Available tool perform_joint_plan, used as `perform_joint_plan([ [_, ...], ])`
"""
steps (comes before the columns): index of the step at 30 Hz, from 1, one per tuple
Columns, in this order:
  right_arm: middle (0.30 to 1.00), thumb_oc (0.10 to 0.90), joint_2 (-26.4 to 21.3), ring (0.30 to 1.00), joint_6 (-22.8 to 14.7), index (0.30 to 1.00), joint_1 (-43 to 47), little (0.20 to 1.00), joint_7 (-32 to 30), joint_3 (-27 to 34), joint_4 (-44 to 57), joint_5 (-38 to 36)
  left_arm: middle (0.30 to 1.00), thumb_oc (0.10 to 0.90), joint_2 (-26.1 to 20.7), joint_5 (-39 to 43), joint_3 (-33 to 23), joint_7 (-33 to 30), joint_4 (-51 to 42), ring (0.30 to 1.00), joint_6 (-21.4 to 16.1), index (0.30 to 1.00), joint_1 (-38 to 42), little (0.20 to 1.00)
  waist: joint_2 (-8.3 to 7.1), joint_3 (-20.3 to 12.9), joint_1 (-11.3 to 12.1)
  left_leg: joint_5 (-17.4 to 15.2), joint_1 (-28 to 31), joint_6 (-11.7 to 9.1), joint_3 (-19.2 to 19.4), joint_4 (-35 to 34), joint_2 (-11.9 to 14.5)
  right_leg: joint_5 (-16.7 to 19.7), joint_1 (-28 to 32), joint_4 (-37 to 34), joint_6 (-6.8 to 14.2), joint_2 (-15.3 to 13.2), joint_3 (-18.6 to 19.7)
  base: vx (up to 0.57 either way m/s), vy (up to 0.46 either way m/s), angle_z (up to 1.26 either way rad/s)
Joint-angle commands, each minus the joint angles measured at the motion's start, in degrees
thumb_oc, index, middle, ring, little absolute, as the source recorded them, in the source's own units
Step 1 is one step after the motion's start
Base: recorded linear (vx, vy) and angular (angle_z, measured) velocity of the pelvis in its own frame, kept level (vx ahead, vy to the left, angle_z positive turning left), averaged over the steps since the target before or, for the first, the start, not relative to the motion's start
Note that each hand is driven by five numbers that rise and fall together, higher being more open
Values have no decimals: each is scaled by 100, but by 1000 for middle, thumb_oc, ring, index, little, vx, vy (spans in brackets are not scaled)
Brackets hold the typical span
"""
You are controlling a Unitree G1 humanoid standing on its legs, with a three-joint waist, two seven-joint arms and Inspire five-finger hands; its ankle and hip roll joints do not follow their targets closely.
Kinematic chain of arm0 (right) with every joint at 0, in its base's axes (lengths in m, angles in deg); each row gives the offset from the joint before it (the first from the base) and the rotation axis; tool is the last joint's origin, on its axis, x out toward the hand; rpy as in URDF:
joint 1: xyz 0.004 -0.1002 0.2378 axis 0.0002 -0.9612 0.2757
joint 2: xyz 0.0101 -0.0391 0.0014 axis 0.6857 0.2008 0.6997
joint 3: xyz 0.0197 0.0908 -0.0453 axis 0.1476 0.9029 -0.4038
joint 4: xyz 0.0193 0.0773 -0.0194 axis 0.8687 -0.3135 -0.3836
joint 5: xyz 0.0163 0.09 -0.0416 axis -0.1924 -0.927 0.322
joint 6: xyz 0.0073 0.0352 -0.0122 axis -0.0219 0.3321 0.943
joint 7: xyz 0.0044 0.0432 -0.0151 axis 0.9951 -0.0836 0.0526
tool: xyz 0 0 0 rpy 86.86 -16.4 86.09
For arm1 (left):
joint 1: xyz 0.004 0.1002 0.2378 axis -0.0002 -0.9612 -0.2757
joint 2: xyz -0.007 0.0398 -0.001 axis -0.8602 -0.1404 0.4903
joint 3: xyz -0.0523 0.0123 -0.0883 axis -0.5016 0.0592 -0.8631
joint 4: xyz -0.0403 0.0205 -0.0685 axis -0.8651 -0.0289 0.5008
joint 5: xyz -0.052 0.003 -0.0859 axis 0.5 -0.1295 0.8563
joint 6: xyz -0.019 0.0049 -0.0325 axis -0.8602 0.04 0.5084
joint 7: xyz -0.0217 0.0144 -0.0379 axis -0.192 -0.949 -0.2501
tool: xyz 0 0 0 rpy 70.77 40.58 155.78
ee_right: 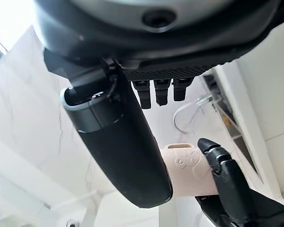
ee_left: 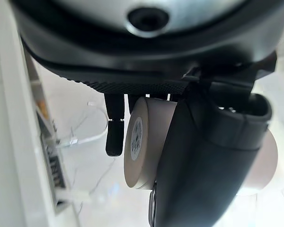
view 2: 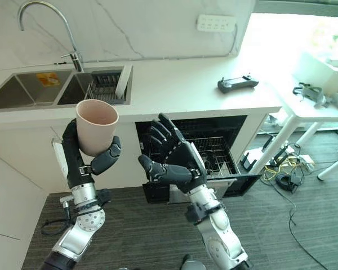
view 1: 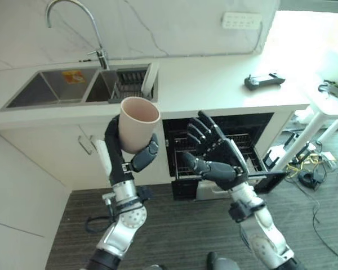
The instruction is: Place the dishes in the dishwasher.
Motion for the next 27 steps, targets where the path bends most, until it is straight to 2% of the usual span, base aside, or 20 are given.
perform_joint_plan([
  [1,900,800,286,900,-479,900,509,900,-75,171,440,-44,300,400,-129,-549,52,-248,-230,300,-401,300,751,300,-28,-229,-41,-968,-239,29,-727,452,181,-1238,787,95,238,-123,-372,12,-11,12],
  [8,900,800,360,900,-234,900,1059,900,-413,91,385,-67,300,400,-143,-689,276,-120,-58,300,-308,300,850,300,-42,-274,133,-974,-269,49,-863,452,85,-1233,810,95,228,-136,-416,8,-13,10],
  [15,900,800,517,900,313,900,1617,900,-482,-76,229,-376,300,400,-178,-679,458,-7,105,300,-457,300,929,300,-32,-312,316,-950,-348,62,-936,452,18,-1187,783,95,262,-219,-489,2,-3,12],
  [22,900,800,661,900,573,900,1960,900,-533,-253,17,-460,300,400,-135,-727,648,-17,266,300,-604,300,1032,300,-52,-314,394,-930,-364,66,-967,452,8,-1154,773,95,282,-250,-486,-3,0,8],
  [27,900,800,714,900,624,900,2142,900,-666,-289,-136,-452,300,400,-89,-778,741,-26,355,300,-664,300,1103,300,-72,-315,429,-925,-378,72,-994,452,-11,-1137,762,95,292,-257,-473,1,2,1],
])
